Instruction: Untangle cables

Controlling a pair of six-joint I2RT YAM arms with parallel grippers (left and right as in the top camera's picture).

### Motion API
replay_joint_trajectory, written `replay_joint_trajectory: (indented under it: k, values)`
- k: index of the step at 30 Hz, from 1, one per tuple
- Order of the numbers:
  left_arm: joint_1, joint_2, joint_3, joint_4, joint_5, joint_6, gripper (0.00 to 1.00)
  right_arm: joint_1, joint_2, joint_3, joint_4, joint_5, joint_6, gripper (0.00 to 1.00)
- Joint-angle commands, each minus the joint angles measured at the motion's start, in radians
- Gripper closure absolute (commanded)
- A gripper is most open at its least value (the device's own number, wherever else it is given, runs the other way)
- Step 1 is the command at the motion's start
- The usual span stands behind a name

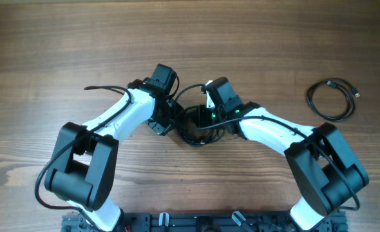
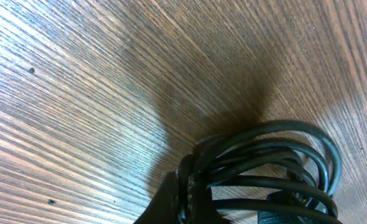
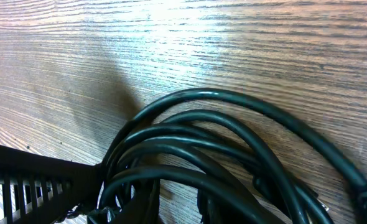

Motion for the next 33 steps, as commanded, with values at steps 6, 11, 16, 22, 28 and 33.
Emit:
replay_joint_trajectory:
  k: [6,11,16,22,28,33]
  values:
    - [0.037,-0.005,-0.004,-0.034,0.068,0.232,0.96,0.005,0.011,-0.006,-0.034,0.095,0.083,0.94]
    - [0.180,-0.045,-0.004,-0.016,0.377,0.399,0.96,0.005,0.011,-0.006,-0.035,0.096,0.083,0.95]
    - [0.315,-0.049,-0.004,-0.016,0.663,0.557,0.96,0.005,0.011,-0.006,-0.038,0.100,0.084,0.96]
    - [0.482,-0.050,-0.004,-0.016,0.946,0.720,0.96,0.005,0.011,-0.006,-0.044,0.112,0.100,0.96]
    - [0.610,-0.050,-0.005,-0.073,1.014,0.814,0.96,0.005,0.012,-0.006,-0.044,0.114,0.101,0.96]
    - [0.660,-0.050,-0.005,-0.143,1.183,0.954,0.96,0.005,0.013,-0.006,-0.043,0.114,0.101,0.96]
